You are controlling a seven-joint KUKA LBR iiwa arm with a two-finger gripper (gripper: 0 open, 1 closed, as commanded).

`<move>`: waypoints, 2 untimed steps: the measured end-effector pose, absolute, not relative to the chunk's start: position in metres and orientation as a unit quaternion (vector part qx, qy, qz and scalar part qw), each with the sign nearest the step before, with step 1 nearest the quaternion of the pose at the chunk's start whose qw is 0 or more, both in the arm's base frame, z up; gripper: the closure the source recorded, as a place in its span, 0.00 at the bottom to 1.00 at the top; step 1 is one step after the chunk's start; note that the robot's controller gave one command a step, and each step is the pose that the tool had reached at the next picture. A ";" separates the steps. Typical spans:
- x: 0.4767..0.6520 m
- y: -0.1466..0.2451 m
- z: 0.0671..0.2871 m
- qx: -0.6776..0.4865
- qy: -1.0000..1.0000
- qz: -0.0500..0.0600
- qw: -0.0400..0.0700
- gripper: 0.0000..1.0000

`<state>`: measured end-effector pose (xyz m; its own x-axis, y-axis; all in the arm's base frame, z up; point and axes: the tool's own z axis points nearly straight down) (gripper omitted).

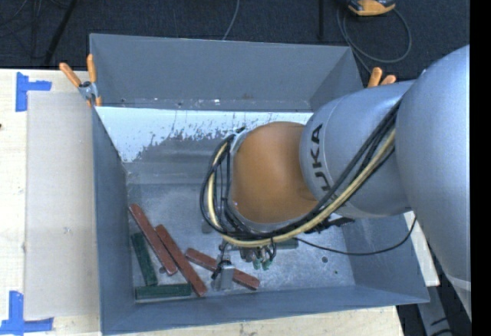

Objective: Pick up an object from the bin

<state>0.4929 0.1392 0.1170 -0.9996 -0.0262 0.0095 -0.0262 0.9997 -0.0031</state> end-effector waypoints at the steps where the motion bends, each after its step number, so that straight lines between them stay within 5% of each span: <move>1: 0.508 0.169 0.069 -0.058 -0.998 0.001 0.003 0.00; 2: 0.510 0.170 0.071 -0.060 -0.998 0.000 0.002 1.00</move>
Offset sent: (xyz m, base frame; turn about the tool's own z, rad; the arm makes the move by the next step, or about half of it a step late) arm 0.0166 0.0298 -0.0470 0.1444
